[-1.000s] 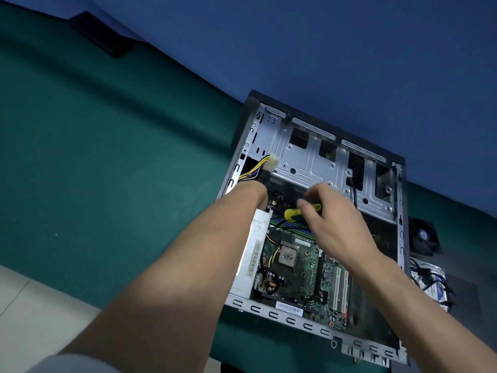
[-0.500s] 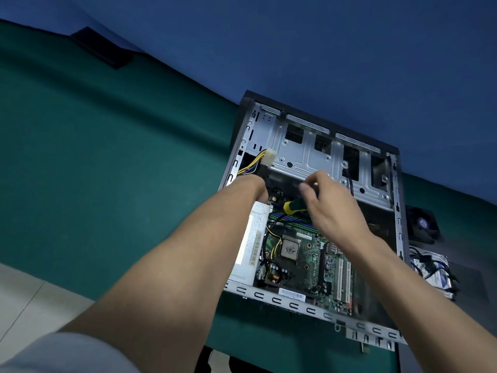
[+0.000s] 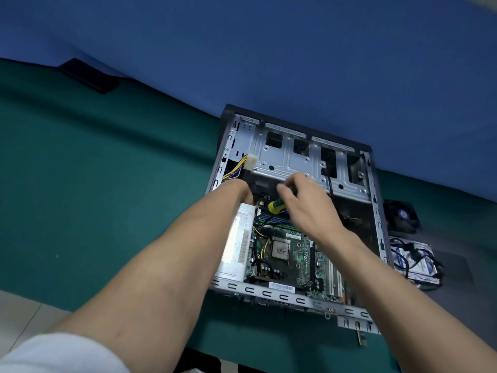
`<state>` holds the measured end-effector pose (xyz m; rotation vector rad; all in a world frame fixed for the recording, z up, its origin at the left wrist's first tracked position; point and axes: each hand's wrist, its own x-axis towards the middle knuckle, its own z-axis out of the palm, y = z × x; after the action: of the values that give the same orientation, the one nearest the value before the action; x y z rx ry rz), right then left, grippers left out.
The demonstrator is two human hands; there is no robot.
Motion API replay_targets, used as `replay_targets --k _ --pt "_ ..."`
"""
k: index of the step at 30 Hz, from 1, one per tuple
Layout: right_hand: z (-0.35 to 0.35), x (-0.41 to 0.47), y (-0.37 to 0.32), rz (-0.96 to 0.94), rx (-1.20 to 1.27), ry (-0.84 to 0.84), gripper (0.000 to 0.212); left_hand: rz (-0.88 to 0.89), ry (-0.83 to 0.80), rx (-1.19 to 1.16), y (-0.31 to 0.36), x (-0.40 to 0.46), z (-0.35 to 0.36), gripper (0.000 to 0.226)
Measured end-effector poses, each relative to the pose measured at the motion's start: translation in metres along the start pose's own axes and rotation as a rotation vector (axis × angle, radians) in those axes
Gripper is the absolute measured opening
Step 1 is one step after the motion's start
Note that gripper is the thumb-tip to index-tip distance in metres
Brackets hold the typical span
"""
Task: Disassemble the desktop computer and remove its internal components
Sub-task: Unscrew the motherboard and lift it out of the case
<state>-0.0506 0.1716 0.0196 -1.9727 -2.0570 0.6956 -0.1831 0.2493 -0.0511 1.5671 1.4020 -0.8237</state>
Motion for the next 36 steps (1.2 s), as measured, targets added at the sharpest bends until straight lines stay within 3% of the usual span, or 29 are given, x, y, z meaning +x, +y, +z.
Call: replay_targets --k 3,13,17,20,26,29,36 --pt "0.001 0.001 0.001 0.024 0.007 0.001 0.008 -0.006 -0.006 0.008 0.0 0.001 -0.001 0.037" --pt "-0.001 -0.001 0.004 -0.007 -0.019 -0.017 0.02 -0.001 -0.038 -0.009 0.002 0.003 0.0 0.036" --pt "-0.001 0.001 0.004 0.006 -0.022 0.008 0.015 0.005 -0.005 -0.005 0.002 0.008 0.001 0.035" --pt "-0.002 0.0 0.004 -0.006 0.015 -0.006 0.024 0.003 0.012 -0.007 0.002 0.013 0.002 0.037" --pt "-0.005 0.001 0.005 -0.008 -0.007 -0.017 0.01 -0.024 0.012 -0.067 0.001 0.019 0.002 0.04" --pt "-0.007 0.002 0.004 -0.01 -0.011 -0.08 0.026 -0.028 0.013 -0.095 0.0 0.022 0.003 0.038" --pt "-0.007 0.002 0.005 0.009 0.025 -0.087 0.031 0.014 0.065 -0.052 0.004 0.023 0.007 0.041"
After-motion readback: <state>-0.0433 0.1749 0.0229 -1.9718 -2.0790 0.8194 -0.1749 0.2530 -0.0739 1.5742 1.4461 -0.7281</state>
